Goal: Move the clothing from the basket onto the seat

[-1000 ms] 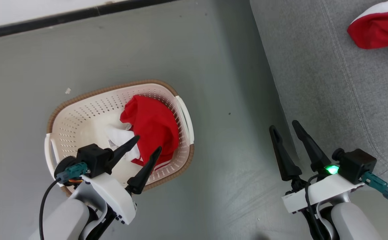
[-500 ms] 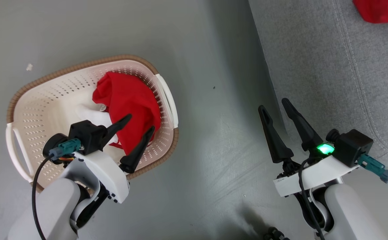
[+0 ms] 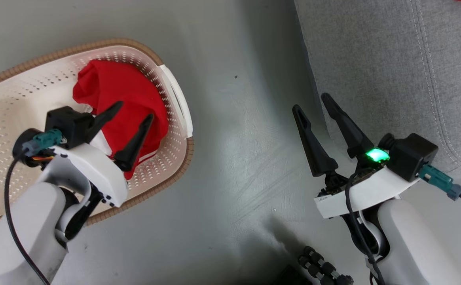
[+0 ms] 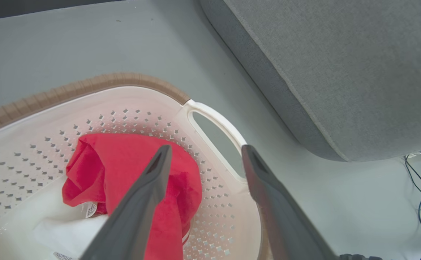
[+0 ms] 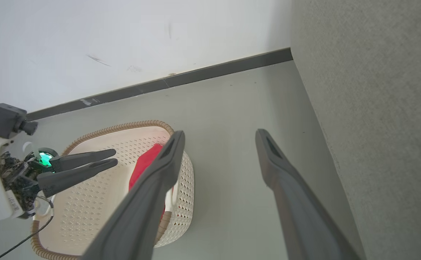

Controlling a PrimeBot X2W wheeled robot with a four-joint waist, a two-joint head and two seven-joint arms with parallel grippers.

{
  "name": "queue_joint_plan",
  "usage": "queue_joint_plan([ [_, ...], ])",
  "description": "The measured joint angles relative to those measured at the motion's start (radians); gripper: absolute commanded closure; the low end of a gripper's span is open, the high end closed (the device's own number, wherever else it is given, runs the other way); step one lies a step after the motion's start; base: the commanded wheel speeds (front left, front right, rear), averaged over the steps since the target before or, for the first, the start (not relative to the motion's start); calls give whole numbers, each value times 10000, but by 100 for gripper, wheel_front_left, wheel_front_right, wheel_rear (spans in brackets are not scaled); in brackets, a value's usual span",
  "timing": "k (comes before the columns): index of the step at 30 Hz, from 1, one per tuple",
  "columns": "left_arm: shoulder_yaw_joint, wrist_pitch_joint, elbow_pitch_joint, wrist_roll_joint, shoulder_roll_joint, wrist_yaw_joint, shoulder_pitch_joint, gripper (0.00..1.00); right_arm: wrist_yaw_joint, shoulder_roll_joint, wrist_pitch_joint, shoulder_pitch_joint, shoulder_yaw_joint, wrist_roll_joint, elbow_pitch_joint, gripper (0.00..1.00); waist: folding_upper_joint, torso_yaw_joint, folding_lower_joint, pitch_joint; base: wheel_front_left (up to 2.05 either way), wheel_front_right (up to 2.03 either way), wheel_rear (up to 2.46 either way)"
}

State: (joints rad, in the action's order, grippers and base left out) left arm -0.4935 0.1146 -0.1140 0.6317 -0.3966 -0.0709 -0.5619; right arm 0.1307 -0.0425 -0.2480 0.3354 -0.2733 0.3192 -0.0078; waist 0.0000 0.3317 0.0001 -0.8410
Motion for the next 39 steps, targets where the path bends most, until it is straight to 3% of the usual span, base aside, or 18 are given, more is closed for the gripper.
queue_joint_plan([
  [19, 775, 255, -42, 2, -750, 244, -662, 0, 0, 0, -17, 1141, -263, -111, -199, 0, 0, 621, 0, -1383, 0, 0, 0],
  [39, 928, 316, -286, 174, -744, 242, -1079, 0, 0, -2, -29, 1662, -35, -485, -274, 0, 0, 539, 0, -1974, 0, 0, 0],
])
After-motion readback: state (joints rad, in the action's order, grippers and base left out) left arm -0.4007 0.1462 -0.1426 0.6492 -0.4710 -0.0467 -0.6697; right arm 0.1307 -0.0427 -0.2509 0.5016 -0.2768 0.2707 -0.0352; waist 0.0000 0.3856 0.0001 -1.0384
